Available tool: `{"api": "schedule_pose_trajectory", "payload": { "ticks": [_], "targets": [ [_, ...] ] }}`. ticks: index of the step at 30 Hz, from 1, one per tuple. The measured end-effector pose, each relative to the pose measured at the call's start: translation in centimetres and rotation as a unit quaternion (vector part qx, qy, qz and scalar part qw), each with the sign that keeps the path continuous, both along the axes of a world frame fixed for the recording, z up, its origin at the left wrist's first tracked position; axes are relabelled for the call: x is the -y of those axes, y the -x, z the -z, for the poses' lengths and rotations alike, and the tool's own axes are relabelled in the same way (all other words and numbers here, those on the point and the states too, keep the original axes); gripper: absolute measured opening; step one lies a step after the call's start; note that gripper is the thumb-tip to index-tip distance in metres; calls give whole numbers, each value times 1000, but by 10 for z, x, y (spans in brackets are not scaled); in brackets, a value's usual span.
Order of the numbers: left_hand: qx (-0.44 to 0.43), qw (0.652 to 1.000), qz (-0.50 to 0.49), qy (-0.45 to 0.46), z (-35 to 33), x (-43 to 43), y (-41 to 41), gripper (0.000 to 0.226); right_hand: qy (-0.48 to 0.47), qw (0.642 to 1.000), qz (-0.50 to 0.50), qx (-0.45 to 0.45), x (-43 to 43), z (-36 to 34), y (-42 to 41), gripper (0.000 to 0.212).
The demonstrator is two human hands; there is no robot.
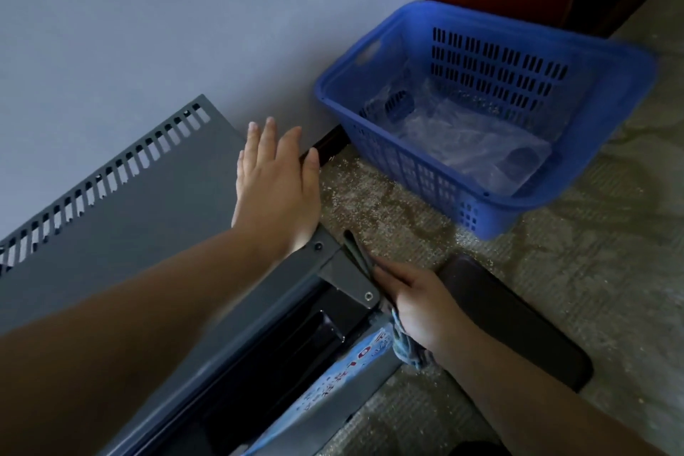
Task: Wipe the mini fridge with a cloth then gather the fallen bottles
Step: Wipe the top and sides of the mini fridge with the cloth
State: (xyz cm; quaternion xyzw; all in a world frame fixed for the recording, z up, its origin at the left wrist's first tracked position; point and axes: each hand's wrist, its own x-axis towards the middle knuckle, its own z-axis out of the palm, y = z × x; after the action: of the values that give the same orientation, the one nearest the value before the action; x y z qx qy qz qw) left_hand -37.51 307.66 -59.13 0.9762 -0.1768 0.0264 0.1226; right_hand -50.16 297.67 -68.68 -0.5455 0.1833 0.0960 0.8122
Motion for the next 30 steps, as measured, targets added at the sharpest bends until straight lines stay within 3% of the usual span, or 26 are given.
{"api": "schedule_pose_trajectory", "payload": {
  "ticks": [2,4,5,7,8,9,15,16,19,20,21,22,23,24,25,26,30],
  "targets": [
    [-11,999,-4,46,0,-2,-4,50,-25,997,0,73,5,-29,8,31],
    [-33,987,-22,158,-3,-4,-6,47,121,971,-22,205,7,-60,17,28],
    [-50,972,-36,225,-5,-6,-5,45,269,926,-30,262,6,-73,20,28],
    [-84,941,-60,323,-10,-9,-2,43,552,769,-37,320,-3,-81,22,31],
    [-96,930,-69,349,-12,-11,0,43,630,704,-40,325,-9,-79,23,32],
    [-105,922,-75,366,-14,-12,2,43,675,662,-41,322,-15,-78,25,33],
    [-154,901,-64,401,-21,-18,2,45,753,574,-43,320,-51,-78,36,33],
    [-156,904,-55,394,-20,-19,2,46,749,572,-50,331,-52,-76,37,30],
    [-137,924,-32,356,-17,-20,4,47,724,591,-51,353,-42,-72,36,27],
    [-131,930,-27,342,-17,-19,4,47,703,616,-44,353,-38,-75,35,25],
    [-129,935,-23,330,-17,-19,5,47,653,675,-24,342,-35,-83,35,23],
    [-129,938,-17,321,-18,-18,5,48,561,771,7,303,-31,-94,33,21],
    [-130,941,-10,312,-20,-19,5,49,417,874,50,246,-26,-104,29,19],
    [-130,945,-1,299,-20,-19,6,50,256,946,119,160,-14,-106,23,18],
    [-127,952,10,278,-20,-20,5,52,176,964,173,101,1,-105,17,16],
    [-119,961,22,247,-18,-21,4,55,153,967,191,73,14,-102,9,15],
    [-86,993,58,51,-7,-19,-13,67,118,988,89,47,8,-87,-12,21]
  ]
}}
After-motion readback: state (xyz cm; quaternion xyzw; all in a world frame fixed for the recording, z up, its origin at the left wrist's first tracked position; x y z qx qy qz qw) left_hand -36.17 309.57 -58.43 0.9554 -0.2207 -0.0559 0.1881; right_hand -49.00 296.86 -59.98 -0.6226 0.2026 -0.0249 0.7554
